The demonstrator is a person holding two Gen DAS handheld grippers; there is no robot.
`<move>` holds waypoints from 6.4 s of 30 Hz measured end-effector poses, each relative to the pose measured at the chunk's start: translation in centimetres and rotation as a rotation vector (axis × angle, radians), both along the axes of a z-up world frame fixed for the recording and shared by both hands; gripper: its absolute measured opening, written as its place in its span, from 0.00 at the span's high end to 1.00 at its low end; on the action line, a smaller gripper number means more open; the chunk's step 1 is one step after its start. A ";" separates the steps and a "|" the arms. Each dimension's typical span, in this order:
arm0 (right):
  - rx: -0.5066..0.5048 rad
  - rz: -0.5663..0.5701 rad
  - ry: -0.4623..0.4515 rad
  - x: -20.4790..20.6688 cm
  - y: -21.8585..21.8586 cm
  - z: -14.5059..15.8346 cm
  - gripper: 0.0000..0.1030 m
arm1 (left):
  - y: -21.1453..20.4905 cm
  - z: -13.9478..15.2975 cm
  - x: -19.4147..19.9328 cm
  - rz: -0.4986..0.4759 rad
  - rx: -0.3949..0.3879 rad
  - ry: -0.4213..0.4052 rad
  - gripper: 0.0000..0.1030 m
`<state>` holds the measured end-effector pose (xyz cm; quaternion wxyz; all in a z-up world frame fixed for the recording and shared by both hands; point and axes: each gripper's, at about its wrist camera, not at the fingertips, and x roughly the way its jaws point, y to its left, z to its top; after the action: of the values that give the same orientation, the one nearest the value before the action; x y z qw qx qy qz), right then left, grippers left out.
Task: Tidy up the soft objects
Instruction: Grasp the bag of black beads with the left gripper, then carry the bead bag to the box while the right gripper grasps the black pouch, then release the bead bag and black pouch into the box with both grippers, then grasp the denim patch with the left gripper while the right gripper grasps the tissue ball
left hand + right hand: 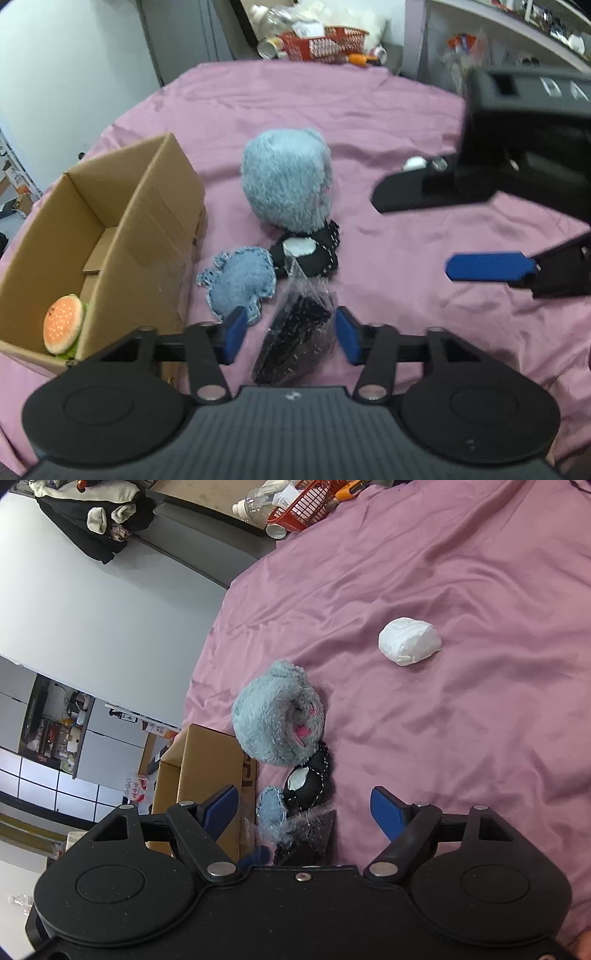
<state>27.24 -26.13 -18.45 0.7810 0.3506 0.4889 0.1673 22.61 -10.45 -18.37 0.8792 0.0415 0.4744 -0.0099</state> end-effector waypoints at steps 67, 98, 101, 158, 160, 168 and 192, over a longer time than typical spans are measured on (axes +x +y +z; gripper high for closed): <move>0.117 -0.118 -0.009 -0.8 2.0 -1.9 0.95 | 8.2 9.5 -1.8 0.224 -0.188 -0.204 0.76; 0.059 0.026 -0.217 -0.9 10.1 5.2 0.95 | 18.6 8.1 -2.3 0.435 -0.363 -0.237 0.76; 0.047 0.040 -0.225 -0.8 11.5 5.6 0.95 | 20.0 7.7 -2.6 0.467 -0.386 -0.226 0.76; -0.117 0.016 -0.283 -1.9 5.0 9.2 0.28 | 15.3 10.2 -2.5 0.400 -0.228 -0.231 0.22; -0.114 0.013 -0.272 -1.6 4.3 9.0 0.25 | 14.5 10.7 -2.5 0.389 -0.208 -0.235 0.21; -0.107 -0.021 -0.241 -0.4 0.8 8.5 0.25 | 11.2 11.2 -2.0 0.351 -0.180 -0.212 0.21; -0.095 -0.077 -0.213 1.9 -5.7 2.0 0.24 | 2.7 6.0 0.2 0.391 -0.102 -0.169 0.25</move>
<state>29.19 -31.83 -16.40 0.8501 0.3121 0.3967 0.1499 22.81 -7.79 -12.34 0.9021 -0.0948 0.3970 0.1403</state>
